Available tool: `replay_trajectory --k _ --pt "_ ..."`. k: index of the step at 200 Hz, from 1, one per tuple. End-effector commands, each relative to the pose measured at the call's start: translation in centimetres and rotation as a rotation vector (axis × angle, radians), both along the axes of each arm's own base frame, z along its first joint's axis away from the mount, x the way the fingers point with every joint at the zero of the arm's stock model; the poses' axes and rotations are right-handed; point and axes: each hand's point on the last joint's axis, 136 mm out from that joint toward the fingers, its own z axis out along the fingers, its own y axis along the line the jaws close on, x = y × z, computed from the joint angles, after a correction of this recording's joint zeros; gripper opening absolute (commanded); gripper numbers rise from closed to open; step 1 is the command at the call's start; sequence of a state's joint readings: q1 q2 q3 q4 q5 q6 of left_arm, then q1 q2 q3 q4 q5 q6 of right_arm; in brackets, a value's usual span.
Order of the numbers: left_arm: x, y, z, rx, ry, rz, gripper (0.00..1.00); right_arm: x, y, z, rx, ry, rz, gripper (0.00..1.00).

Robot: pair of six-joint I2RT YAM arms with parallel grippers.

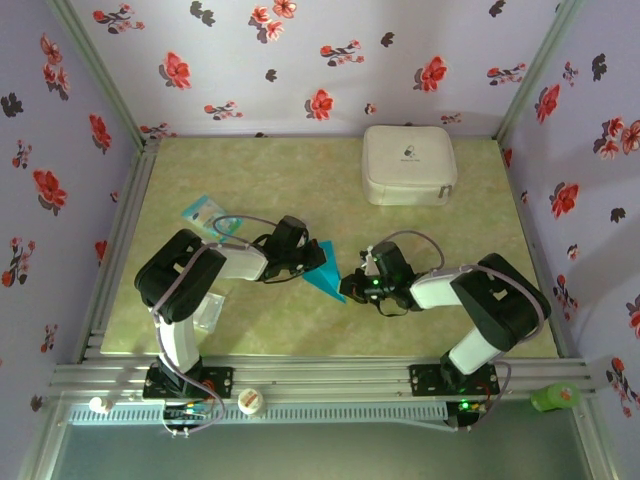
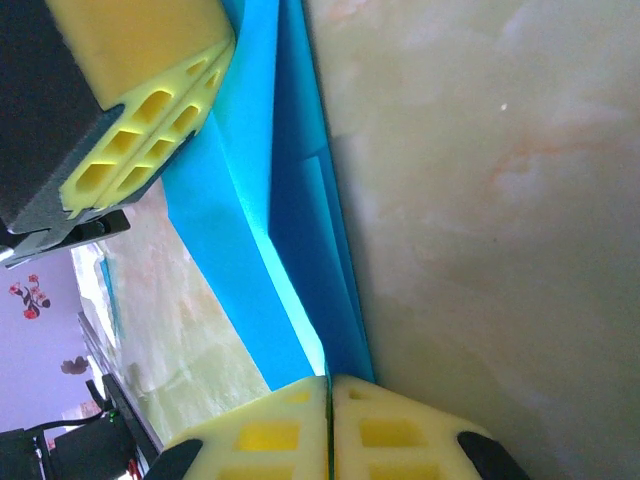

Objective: Fold a paper plane with a square sheet of paper (pick it up from the middle)
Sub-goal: Fourth fold the wing at the center of the table.

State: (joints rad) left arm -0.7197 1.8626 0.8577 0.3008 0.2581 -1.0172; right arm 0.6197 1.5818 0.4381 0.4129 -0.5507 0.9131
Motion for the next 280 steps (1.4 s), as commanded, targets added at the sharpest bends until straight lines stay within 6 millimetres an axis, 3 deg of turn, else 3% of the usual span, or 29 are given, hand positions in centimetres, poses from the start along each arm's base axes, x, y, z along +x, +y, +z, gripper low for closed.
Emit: replay_trajectory --k 1,78,167,224,280 --pt "-0.6 1.1 -1.9 0.053 0.044 0.004 0.0 -1.6 -1.2 -1.7 -0.065 0.07 0.019 0.1" --pt "-0.6 1.0 -1.9 0.049 0.042 0.004 0.0 -1.1 -1.1 0.3 -0.074 0.04 0.025 0.11" --pt "-0.5 1.0 -1.8 0.041 0.044 0.013 0.0 -3.2 -1.9 -2.1 -0.109 0.134 0.059 0.09" --pt "-0.6 1.2 -1.9 0.045 0.046 0.014 0.0 -2.8 -1.8 -0.6 -0.102 0.114 0.06 0.12" --pt "-0.6 1.1 -2.0 0.043 0.047 0.015 0.0 -3.6 -2.7 -1.5 -0.137 0.134 0.06 0.1"
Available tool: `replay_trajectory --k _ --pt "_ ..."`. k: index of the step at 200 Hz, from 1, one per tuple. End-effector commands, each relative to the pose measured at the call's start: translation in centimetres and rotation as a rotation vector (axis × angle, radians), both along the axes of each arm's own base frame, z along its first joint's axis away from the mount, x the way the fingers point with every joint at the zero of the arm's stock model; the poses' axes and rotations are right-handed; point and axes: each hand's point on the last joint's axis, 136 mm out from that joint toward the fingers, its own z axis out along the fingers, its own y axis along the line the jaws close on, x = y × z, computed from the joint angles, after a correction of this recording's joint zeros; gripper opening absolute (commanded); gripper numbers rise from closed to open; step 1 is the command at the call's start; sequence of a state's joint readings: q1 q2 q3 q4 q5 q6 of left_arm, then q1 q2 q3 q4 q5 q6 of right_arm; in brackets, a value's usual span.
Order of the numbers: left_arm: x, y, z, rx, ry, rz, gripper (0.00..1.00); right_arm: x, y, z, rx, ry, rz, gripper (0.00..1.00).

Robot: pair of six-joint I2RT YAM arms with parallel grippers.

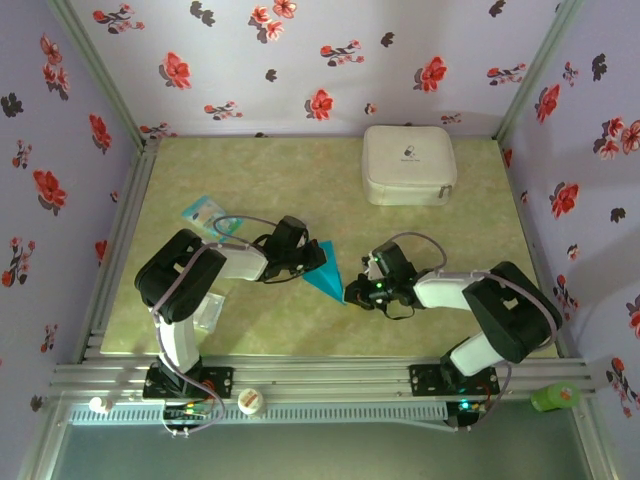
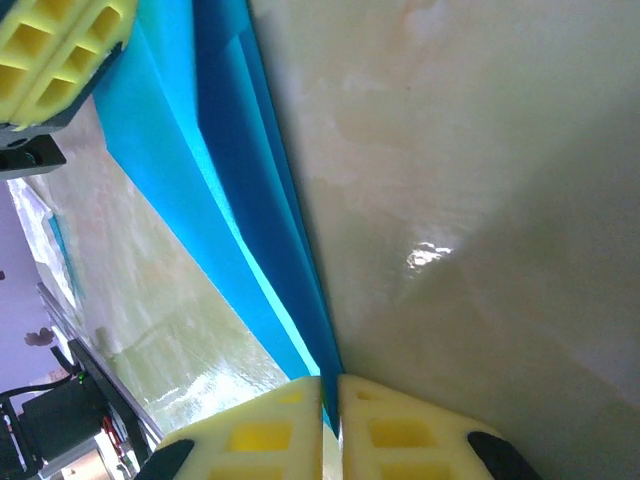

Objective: Fold a paper plane with a square sheet of paper (pick it up from the middle)
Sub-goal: Fourth fold the wing at the center of the table.

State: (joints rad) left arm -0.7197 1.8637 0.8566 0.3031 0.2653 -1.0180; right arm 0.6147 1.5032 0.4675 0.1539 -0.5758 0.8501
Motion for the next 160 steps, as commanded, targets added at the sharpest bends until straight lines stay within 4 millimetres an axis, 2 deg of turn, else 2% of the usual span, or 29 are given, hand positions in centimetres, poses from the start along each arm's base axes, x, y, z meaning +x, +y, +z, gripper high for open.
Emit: replay_trajectory --k 1,37,57,92,118,133,148,160 --pt "-0.5 1.1 -2.0 0.047 0.043 0.019 0.0 -1.4 -1.4 -1.4 -0.06 0.047 0.008 0.1" --pt "-0.5 1.3 -2.0 0.049 0.044 0.022 0.0 -2.2 -1.9 -2.3 -0.086 0.081 0.019 0.1" --pt "-0.5 1.3 -2.0 0.05 0.044 0.022 0.0 -2.2 -1.9 -1.9 -0.09 0.074 0.027 0.12" --pt "-0.6 1.4 -2.1 0.056 0.042 0.018 0.0 -0.4 -1.3 1.5 -0.062 -0.03 0.021 0.17" --pt "-0.7 1.4 -2.3 0.061 0.043 0.015 0.0 1.0 -1.4 4.1 -0.071 -0.11 0.003 0.29" --pt "-0.7 1.4 -2.3 0.06 0.043 0.015 0.0 1.7 -1.3 5.2 -0.068 -0.145 -0.007 0.32" --pt "-0.7 1.3 -2.3 0.058 0.043 0.014 0.0 2.6 -0.3 6.2 -0.026 -0.166 -0.009 0.31" --pt "-0.6 1.3 -2.3 0.058 0.042 0.016 0.0 3.2 1.0 6.7 0.026 -0.157 0.011 0.23"
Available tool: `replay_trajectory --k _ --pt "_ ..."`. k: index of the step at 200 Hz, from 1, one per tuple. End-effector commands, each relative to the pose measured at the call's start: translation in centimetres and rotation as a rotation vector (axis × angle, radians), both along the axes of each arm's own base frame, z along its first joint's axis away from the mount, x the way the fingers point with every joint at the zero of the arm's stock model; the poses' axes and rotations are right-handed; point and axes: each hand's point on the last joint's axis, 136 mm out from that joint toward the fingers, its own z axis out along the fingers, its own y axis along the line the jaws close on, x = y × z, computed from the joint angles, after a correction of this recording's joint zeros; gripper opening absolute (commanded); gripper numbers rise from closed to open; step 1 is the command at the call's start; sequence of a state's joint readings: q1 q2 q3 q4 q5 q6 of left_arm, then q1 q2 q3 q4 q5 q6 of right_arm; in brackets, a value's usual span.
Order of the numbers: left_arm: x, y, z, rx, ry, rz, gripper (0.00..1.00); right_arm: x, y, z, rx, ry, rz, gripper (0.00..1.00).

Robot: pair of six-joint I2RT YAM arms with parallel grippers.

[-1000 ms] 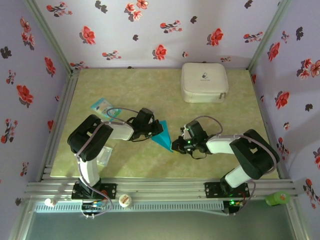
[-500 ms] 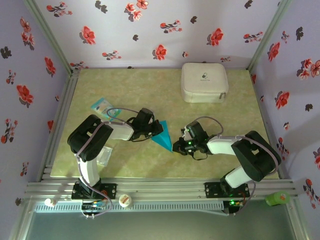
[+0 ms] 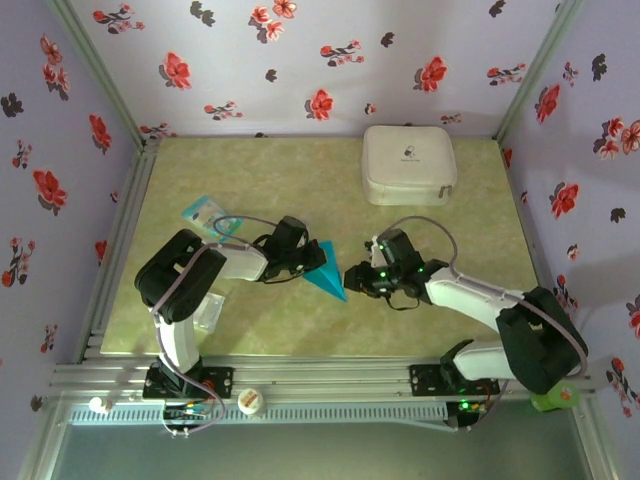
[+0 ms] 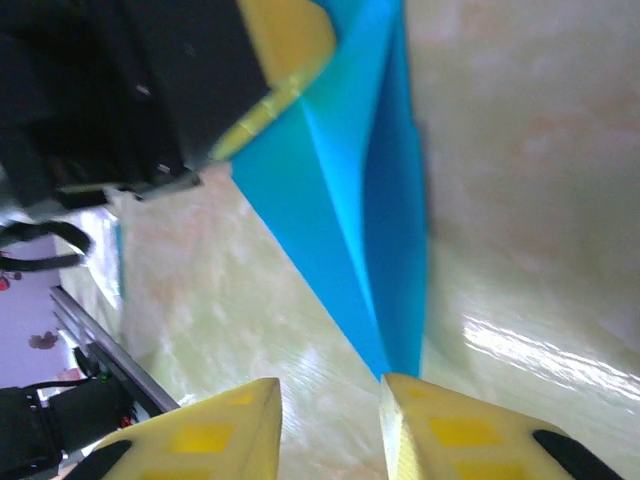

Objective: Fold a paper plane with a square sheet of paper (pick it up from the middle)
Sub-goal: Fourth fold the wing at the center of the table.

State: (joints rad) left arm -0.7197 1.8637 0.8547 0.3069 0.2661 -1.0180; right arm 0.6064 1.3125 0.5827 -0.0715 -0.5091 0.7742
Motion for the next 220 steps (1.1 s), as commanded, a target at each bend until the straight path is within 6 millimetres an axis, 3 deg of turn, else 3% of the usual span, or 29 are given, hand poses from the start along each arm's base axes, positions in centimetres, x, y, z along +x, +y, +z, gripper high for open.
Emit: replay_trajectory --k 1,21,87,152,220 --pt "-0.6 1.3 -2.2 0.059 0.042 0.016 0.0 1.4 1.3 0.9 0.039 -0.006 0.013 0.22" --pt "-0.7 1.3 -2.4 0.061 0.044 0.013 0.0 2.3 3.1 0.6 0.098 0.035 0.029 0.08" --pt "-0.8 1.2 -2.4 0.062 0.046 0.01 0.0 3.6 4.7 -2.1 0.09 0.108 0.026 0.04" --pt "-0.9 1.3 -2.3 0.061 0.046 0.01 0.0 2.3 3.2 -5.8 -0.006 0.178 0.017 0.05" --pt "-0.7 1.6 -2.3 0.063 0.046 0.026 0.0 0.1 1.5 -6.7 -0.054 0.205 0.025 0.05"
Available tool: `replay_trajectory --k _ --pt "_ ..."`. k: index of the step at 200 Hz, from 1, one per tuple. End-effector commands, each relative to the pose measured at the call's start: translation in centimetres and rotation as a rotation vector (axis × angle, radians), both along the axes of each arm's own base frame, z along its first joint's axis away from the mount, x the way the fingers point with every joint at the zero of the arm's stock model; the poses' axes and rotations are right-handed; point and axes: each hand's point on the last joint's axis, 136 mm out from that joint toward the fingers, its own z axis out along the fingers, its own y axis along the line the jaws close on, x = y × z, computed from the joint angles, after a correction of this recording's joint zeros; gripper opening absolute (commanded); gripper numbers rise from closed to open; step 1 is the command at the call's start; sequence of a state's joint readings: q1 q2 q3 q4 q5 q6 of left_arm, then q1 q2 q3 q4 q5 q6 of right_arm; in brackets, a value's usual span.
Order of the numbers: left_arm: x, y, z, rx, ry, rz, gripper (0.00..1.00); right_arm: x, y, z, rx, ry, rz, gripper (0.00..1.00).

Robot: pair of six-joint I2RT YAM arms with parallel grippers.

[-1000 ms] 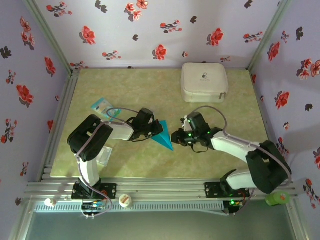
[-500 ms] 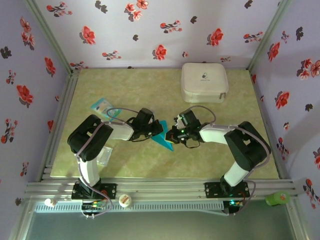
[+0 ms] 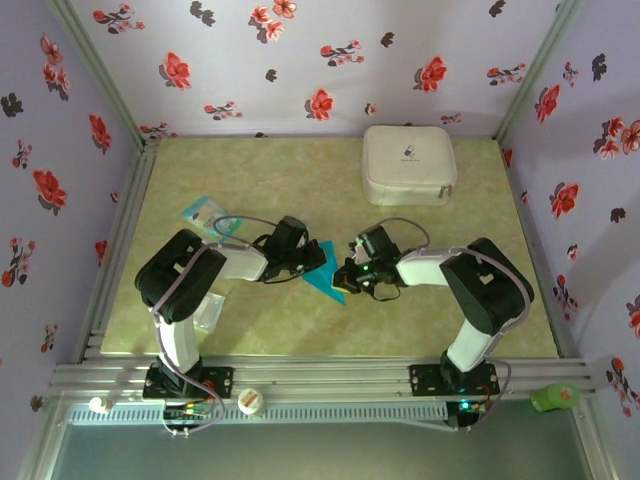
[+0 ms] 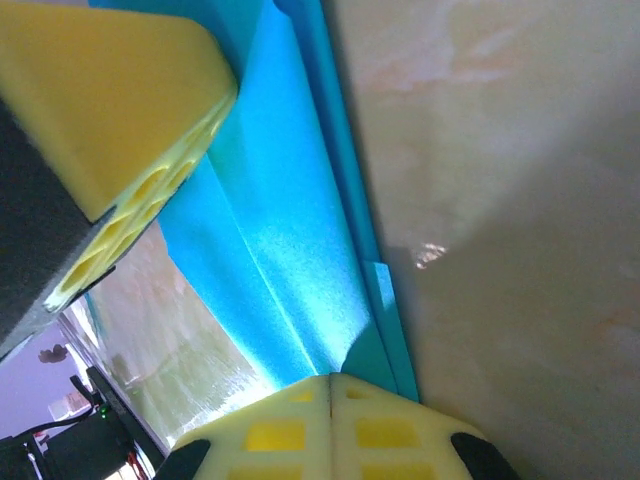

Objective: Fold a paper plane with a square sheet of paper (pick it up from the middle)
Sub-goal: Fourth fold the wing at the center of the table.

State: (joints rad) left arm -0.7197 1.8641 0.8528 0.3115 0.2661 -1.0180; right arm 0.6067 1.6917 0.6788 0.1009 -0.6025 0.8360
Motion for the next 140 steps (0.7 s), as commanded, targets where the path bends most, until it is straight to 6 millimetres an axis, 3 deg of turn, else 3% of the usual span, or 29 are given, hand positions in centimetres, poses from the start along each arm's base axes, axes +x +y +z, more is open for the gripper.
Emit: replay_trajectory --k 1,91,140 --pt "-0.7 1.5 -2.2 0.063 0.047 0.026 0.0 -1.9 -1.6 -0.8 -0.06 0.026 0.019 0.06" --pt "-0.6 1.8 -2.3 0.072 0.05 0.039 0.0 -5.1 -4.5 -1.1 -0.148 0.033 0.059 0.05" --pt "-0.7 1.9 -2.3 0.075 0.047 0.036 0.0 -2.9 -4.1 3.2 -0.132 -0.102 0.035 0.06"
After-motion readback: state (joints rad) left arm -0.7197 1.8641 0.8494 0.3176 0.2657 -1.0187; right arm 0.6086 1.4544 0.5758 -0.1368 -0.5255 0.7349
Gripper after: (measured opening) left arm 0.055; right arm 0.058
